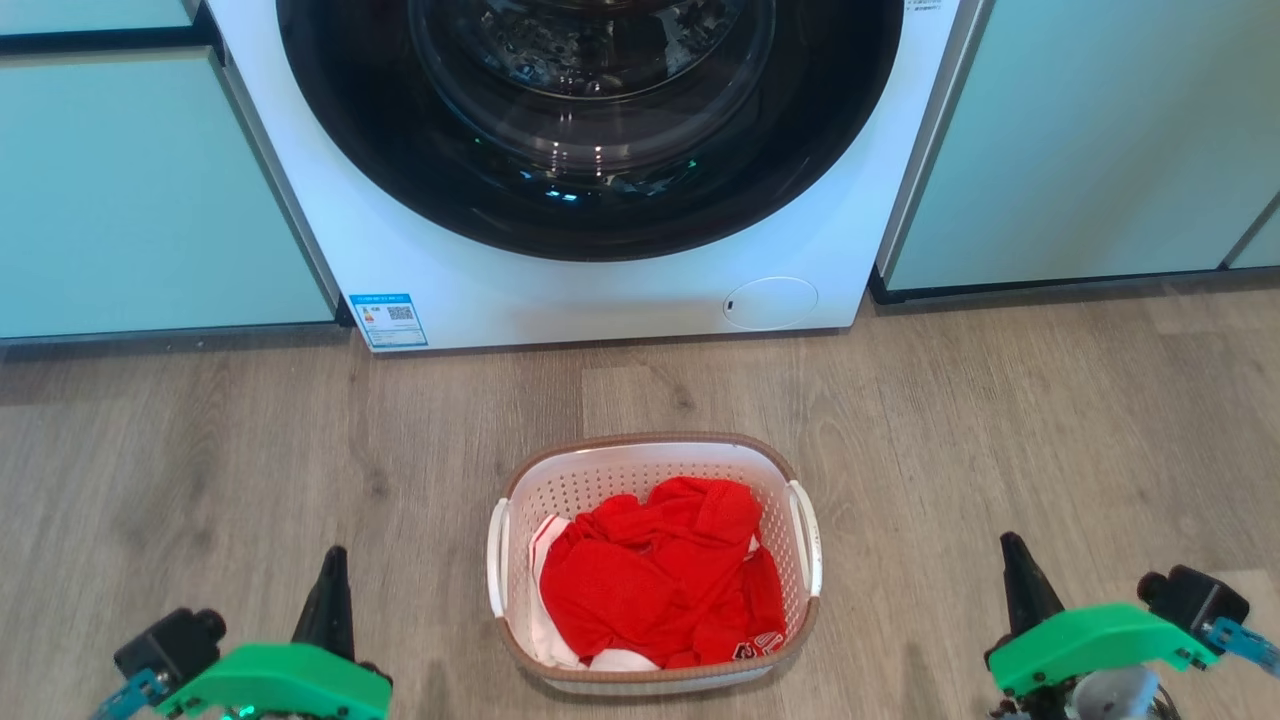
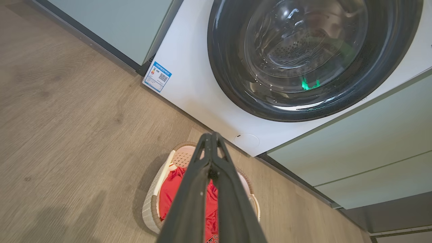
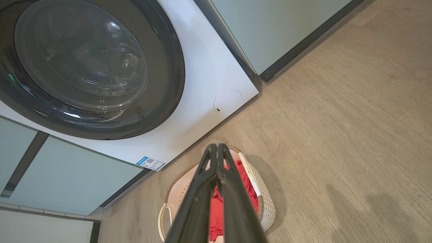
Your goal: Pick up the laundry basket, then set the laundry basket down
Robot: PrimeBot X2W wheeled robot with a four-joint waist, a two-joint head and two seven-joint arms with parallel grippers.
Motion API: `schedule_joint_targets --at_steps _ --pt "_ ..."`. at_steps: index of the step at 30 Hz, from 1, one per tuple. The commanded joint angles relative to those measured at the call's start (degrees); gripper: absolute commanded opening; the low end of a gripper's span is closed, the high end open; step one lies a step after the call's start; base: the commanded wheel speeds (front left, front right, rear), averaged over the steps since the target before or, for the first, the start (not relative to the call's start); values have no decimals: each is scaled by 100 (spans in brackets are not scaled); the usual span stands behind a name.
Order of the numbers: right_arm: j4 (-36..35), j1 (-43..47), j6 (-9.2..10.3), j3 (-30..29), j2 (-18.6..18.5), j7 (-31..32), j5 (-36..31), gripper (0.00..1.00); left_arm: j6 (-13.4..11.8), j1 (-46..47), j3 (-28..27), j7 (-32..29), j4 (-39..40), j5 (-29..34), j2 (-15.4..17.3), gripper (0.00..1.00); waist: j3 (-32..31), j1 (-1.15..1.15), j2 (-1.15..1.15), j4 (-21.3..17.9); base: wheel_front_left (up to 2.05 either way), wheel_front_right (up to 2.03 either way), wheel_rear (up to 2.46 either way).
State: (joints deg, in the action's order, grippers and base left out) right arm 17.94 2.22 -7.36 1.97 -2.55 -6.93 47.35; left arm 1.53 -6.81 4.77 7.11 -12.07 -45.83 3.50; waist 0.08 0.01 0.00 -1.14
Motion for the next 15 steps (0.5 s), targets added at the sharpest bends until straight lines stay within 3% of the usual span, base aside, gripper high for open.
schedule_joint_targets --at_steps 1,15 --pt "-205 -339 -6 8 -126 32 177 0 41 314 -162 -33 157 -176 94 0 0 0 0 3 0 0 0" --pt "-242 -427 -8 -104 -141 236 1003 0 142 490 -288 -235 96 -1035 102 0 2 0 0 23 0 0 0"
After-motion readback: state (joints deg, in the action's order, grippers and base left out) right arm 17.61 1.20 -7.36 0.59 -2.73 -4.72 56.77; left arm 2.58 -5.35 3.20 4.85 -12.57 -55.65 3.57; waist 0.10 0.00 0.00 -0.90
